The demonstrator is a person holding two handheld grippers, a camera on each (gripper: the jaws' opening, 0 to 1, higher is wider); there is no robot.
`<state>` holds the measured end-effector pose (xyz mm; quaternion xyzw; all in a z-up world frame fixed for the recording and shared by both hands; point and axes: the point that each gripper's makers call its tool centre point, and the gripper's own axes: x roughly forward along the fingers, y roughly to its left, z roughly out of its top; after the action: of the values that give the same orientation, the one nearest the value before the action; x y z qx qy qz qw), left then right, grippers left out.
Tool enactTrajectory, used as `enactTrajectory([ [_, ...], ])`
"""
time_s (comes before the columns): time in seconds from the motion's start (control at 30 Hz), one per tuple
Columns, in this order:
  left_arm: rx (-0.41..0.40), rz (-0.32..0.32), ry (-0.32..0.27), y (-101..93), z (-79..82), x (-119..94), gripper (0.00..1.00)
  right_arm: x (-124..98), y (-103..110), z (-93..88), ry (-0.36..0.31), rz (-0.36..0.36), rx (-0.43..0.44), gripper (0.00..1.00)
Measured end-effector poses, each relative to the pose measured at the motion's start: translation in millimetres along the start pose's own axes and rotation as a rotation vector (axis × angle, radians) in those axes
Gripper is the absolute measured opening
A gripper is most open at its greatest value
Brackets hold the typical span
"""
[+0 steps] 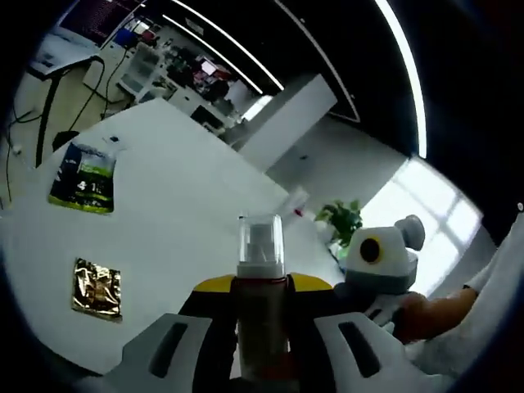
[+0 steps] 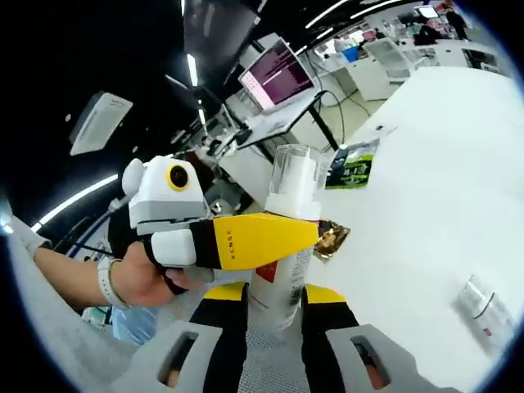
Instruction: Arrange the skincare products in the storage area until every visible bottle or jar stands upright without overlapping.
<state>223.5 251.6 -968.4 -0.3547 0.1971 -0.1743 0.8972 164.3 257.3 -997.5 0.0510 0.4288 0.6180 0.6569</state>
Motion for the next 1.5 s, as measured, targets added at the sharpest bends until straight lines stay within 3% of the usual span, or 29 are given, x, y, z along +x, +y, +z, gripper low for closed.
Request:
enactTrajectory([
  [0.1,-0.033,-0.040,-0.013,-3.9,2.4,-1.6,0.19,-7.0,-2.1,1.3,-0.008,0.035,0.018,0.14],
  [0.3,-0.114,-0.153,0.019,-19.6,-3.2,-0.6,0.18,-23.3,6.2,4.2,-0.036,0.166,0.157,0.14],
  [0.4,-0.094,-0.187,0.104,-26.9,-19.3,1.9,0.18,-29.2,1.7,3.3,-0.025,0.157,0.133,0.14],
  [0.57,-0.064,-0.196,0.132,-30.7,-25.1,2.2,0.17,-28.8,2.5,-4.7,0.020,0.150,0.059,0.16],
  [0.67,-0.011,-0.182,0.145,-32.3,-28.4,2.3,0.17,-28.8,1.4,-7.8,0.018,0.139,0.015,0.18],
  [0.7,0.037,-0.145,0.151,-25.1,-29.3,2.4,0.17,-30.3,-1.0,-9.6,0.019,0.127,-0.004,0.20],
  [0.77,0.056,-0.114,0.156,-20.1,-29.9,2.8,0.17,-33.3,-1.6,-11.3,0.020,0.129,-0.011,0.32],
  [0.83,0.086,-0.070,0.156,-11.6,-29.5,3.4,0.17,-41.9,-5.1,-11.8,0.017,0.122,-0.013,0.36],
  [0.87,0.099,-0.055,0.160,-9.1,-30.2,3.5,0.17,-48.9,-5.3,-5.1,-0.024,0.134,-0.017,0.33],
  [0.97,0.146,-0.044,0.176,-9.2,-33.7,5.1,0.17,-63.0,-17.6,22.0,-0.175,0.106,0.090,0.31],
  [1.03,0.192,-0.027,0.198,-8.7,-38.2,5.7,0.17,-68.7,-31.5,32.5,-0.225,0.058,0.148,0.29],
  [1.13,0.246,-0.010,0.211,-12.2,-42.3,8.6,0.17,-64.6,-39.4,30.9,-0.199,0.014,0.155,0.25],
  [1.27,0.364,0.036,0.277,-14.8,-52.7,13.6,0.17,-55.0,-37.1,24.9,-0.170,0.029,0.182,0.19],
  [1.33,0.383,0.029,0.296,-22.5,-58.9,16.5,0.17,-51.0,-36.4,23.1,-0.164,0.020,0.199,0.17],
  [1.4,0.439,0.090,0.318,-15.1,-59.8,15.0,0.17,-49.6,-35.2,19.7,-0.149,0.019,0.236,0.12],
  [1.5,0.451,0.105,0.322,-14.8,-61.0,14.3,0.17,-48.8,-37.5,20.4,-0.146,0.012,0.230,0.11],
])
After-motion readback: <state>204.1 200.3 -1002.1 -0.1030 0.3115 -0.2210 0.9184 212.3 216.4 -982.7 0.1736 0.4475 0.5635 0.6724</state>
